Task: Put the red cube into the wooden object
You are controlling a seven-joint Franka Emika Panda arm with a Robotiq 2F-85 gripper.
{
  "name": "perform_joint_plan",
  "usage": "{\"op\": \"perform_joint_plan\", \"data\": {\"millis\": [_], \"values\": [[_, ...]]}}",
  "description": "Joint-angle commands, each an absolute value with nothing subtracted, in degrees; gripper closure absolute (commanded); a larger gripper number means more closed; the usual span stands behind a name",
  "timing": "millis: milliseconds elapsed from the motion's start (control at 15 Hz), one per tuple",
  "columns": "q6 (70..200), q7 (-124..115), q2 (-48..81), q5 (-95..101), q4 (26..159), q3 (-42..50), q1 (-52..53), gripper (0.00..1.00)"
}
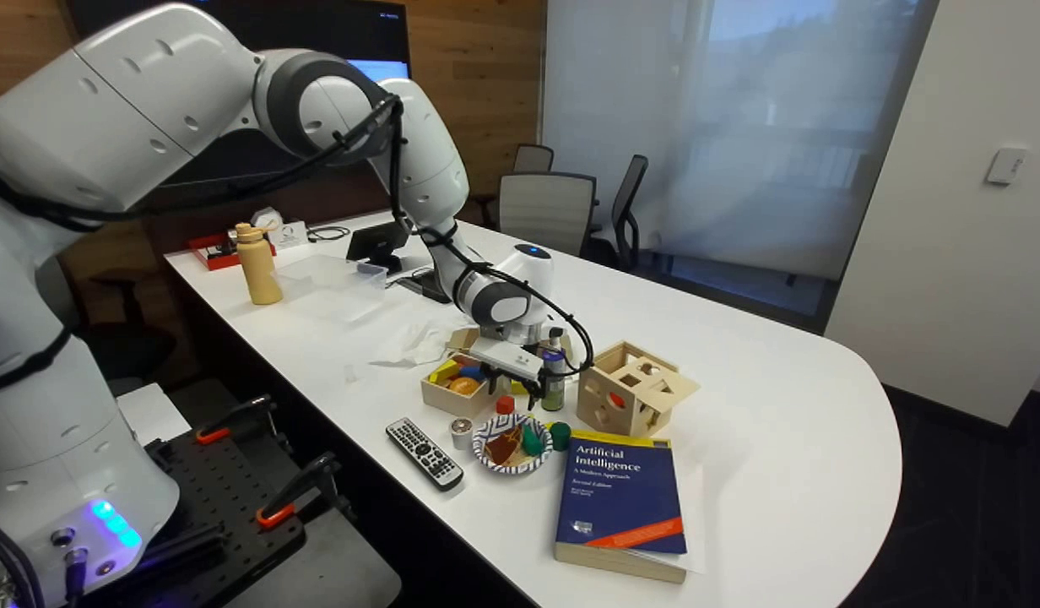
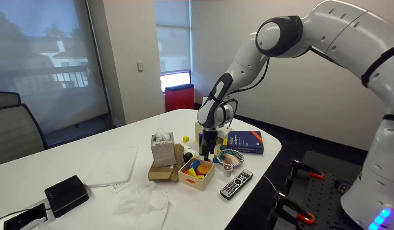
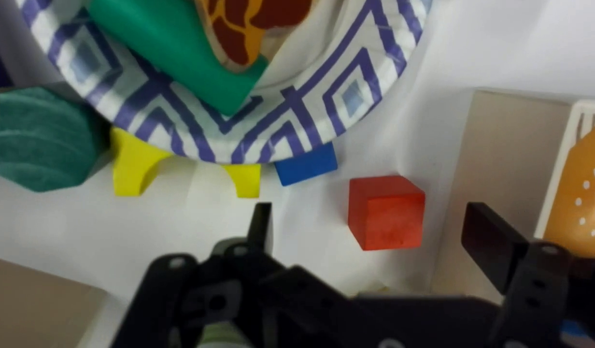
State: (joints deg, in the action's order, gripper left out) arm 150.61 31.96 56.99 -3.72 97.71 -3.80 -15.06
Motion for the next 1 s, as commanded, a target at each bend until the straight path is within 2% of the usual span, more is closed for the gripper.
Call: {"op": "perform_joint_plan", "data": {"millis": [0, 400, 467, 533, 667, 933], "values": [[148.58, 29.67, 58.79, -1.43, 94.38, -4.42, -14.93, 0.0], [148.02, 28.8, 60.21, -0.75, 92.96, -4.37, -14.65, 0.0], [147.71, 28.9, 60.22, -0.71, 92.8, -4.36, -14.67, 0.04], [147.51, 28.95, 60.22, -0.71, 92.73, -4.4, -14.68, 0.26], [147.04, 29.12, 60.28, -0.72, 92.44, -4.5, -14.74, 0.31], [146.42, 29.23, 60.44, -0.84, 92.25, -4.62, -14.81, 0.62]]}}
